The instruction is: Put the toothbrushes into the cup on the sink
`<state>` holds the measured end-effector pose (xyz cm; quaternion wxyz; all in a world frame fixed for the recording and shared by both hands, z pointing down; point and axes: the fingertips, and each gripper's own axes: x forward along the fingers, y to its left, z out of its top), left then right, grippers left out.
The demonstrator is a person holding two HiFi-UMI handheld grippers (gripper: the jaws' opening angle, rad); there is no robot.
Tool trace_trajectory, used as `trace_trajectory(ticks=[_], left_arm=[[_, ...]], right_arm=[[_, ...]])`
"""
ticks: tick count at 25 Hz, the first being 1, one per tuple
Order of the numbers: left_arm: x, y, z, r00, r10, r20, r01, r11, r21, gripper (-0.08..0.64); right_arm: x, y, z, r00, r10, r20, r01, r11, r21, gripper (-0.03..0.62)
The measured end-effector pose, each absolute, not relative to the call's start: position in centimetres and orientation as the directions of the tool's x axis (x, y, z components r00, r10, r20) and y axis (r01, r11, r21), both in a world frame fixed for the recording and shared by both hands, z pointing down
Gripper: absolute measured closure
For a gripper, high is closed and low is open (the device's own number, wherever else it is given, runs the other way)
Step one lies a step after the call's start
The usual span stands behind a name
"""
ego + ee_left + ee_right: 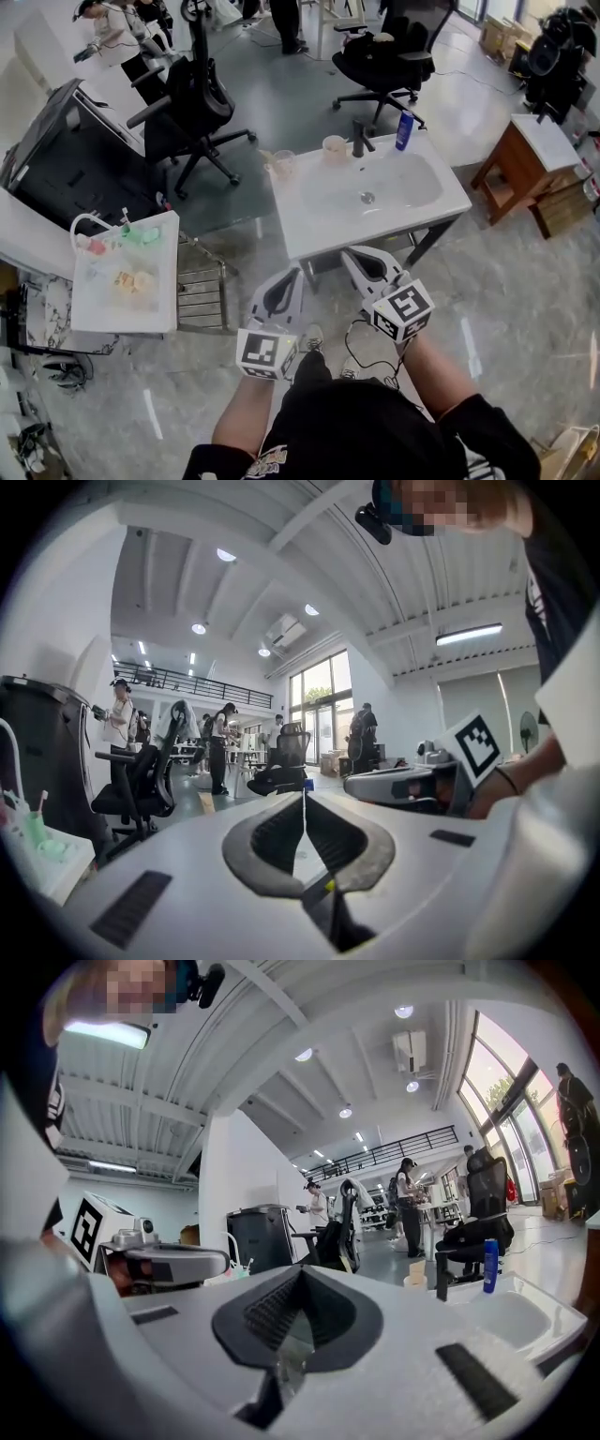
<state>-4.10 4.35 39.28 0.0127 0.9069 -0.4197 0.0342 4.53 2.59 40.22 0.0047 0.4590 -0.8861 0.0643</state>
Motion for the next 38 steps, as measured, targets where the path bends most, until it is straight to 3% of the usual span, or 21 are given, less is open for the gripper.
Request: trace_trajectory(ticks=[8, 18, 25, 38], left_arm=[[-8.6, 6.3, 38.4, 0.63, -0.775, 0.051, -0.775, -0.631, -0.002, 0.551], [-14.9, 5.5, 39.0, 0.708, -0.704, 0.062, -0.706, -0.707, 0.03, 0.554], [-15.3, 6.1, 39.7, 0.757, -0.651, 0.062, -0.654, -0.754, 0.067, 0.554], [-15.3, 7.6, 39.2, 0.763, -0.643, 0.059, -0.646, -0.762, 0.053, 0.554]], right_arm=[[0.2, 4.6, 40.0, -0.585, -0.809, 0.062, -0.81, 0.578, -0.103, 0.586], [-4.8, 5.3, 39.5, -0.459, -0.887, 0.05, -0.886, 0.453, -0.1, 0.586], [-4.4, 6.3, 39.7, -0.376, -0.923, 0.079, -0.925, 0.368, -0.098, 0.588], [-4.3, 7.8, 39.7, -0.371, -0.925, 0.081, -0.927, 0.364, -0.093, 0.588]])
